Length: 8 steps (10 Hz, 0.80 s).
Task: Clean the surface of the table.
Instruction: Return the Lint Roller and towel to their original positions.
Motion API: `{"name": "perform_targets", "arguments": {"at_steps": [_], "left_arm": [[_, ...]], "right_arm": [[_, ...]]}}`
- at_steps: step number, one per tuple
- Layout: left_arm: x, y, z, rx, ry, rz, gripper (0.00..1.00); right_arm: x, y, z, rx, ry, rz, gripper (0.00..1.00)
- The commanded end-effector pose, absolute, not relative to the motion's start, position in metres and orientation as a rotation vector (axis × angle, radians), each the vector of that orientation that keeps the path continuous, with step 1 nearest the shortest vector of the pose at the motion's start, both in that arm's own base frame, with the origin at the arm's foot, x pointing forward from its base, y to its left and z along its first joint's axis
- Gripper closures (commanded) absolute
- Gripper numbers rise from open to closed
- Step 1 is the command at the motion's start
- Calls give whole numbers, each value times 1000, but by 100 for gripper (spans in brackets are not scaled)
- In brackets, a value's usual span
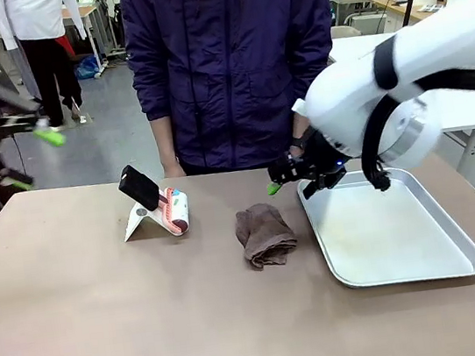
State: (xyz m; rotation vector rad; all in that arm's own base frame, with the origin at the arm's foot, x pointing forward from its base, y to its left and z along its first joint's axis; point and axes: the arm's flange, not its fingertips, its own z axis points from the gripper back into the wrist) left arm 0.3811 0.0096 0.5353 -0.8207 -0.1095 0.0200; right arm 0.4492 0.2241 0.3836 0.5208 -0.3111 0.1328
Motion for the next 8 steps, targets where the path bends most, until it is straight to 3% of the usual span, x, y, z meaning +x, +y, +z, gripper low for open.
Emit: {"name": "perform_targets", "arguments": {"at_steps": [1,4,6,8], "left_arm": [[311,48,525,-987,-151,-89,0],[295,77,504,-1154,-183,-182,0],[326,72,496,-1277,-210,-251,0],[366,51,493,-1229,-339,-107,0]], "right_arm": [[400,167,380,740,-297,142,0],[374,90,368,1276,-272,245,0],[368,65,355,1483,-318,258,0],[362,49,354,1602,-449,226,0]]}}
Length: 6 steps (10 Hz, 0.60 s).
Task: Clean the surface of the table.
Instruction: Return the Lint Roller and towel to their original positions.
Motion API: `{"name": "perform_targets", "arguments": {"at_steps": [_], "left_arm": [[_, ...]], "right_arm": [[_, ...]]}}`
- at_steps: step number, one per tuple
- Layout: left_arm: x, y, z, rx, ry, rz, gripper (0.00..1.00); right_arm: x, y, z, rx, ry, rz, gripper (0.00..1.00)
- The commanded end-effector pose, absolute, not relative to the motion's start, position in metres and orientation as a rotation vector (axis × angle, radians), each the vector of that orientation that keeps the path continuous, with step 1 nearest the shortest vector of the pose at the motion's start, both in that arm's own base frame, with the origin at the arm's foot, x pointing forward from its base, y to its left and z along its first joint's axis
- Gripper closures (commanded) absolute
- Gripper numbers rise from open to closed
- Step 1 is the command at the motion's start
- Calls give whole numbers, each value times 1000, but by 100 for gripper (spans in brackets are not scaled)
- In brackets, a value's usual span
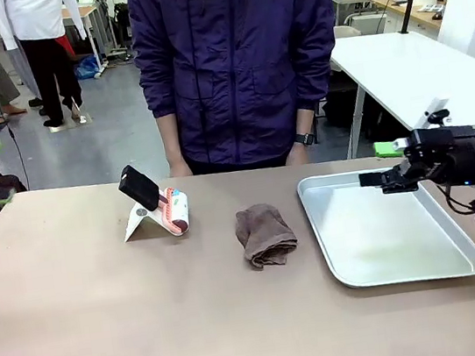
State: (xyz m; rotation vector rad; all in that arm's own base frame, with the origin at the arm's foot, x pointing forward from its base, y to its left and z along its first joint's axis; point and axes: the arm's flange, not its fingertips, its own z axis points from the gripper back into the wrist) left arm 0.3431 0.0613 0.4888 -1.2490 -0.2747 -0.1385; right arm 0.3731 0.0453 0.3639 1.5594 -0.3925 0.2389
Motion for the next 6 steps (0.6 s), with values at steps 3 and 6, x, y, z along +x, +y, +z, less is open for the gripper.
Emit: {"name": "perform_targets", "arguments": {"at_steps": [3,6], "left_arm": [[343,61,489,-1249,-275,-139,0],[343,61,489,-1249,-275,-139,0]], "right_arm": [[373,45,364,1559,-393,239,0],[373,45,364,1559,-393,239,0]]}}
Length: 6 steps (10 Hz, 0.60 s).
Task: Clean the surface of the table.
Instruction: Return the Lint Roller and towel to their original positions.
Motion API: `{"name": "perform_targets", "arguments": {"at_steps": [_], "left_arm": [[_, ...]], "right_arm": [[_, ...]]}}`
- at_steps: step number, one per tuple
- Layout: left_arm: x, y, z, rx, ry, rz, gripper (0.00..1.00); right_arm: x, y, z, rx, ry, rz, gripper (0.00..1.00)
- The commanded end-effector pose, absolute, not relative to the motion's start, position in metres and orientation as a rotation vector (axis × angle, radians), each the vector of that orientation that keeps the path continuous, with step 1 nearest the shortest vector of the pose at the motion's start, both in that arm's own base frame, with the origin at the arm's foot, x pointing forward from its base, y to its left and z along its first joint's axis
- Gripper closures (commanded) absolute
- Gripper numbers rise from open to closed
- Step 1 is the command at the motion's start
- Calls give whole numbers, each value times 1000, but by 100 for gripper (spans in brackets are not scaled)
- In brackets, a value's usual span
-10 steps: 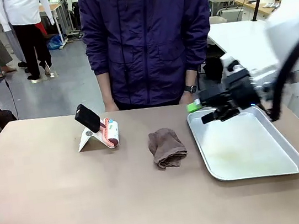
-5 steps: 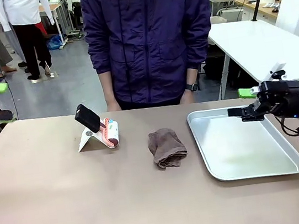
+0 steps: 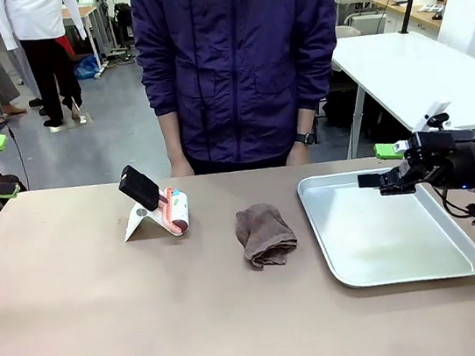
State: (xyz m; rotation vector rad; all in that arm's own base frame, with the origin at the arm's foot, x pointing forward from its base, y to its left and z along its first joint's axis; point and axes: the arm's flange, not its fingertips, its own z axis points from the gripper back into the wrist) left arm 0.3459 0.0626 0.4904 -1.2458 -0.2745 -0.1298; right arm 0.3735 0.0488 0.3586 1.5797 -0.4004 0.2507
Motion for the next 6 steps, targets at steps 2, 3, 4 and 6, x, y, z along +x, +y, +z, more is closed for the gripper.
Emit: {"name": "perform_targets", "arguments": {"at_steps": [2,3,4,6], "left_arm": [[343,61,489,-1249,-275,-139,0],[343,61,489,-1249,-275,-139,0],[343,61,489,-1249,-275,-139,0],[343,61,489,-1249,-275,-139,0]], "right_arm": [[373,45,364,1559,-393,239,0],[373,45,364,1559,-393,239,0],[373,45,364,1559,-393,239,0],[373,45,364,1559,-393,239,0]]}}
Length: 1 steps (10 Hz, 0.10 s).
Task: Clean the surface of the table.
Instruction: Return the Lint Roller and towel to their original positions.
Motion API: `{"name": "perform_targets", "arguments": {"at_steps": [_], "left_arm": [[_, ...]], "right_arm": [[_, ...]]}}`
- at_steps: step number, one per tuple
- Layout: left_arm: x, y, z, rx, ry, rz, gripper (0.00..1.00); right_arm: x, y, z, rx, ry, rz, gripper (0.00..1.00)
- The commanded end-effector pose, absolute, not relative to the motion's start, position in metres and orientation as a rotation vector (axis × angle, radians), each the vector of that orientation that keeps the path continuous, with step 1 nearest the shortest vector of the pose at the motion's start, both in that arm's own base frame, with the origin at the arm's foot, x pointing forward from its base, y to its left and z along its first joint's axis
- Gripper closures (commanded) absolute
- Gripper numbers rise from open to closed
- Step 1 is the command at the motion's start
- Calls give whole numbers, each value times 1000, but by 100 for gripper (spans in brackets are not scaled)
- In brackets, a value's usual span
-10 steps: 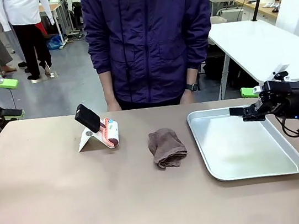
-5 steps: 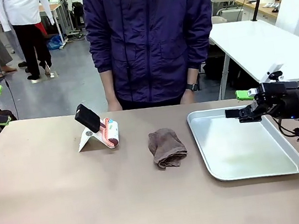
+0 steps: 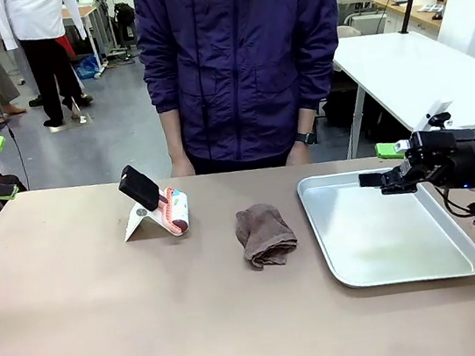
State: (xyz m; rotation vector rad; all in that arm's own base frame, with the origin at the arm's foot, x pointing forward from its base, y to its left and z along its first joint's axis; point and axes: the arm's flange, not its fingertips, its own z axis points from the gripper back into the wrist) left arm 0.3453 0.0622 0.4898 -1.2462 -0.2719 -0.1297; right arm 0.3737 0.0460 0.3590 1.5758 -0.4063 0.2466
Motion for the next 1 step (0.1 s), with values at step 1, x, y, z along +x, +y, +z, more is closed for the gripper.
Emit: {"name": "perform_targets", "arguments": {"at_steps": [1], "left_arm": [[343,61,489,-1249,-275,-139,0]], "right_arm": [[373,45,364,1559,-393,239,0]]}}
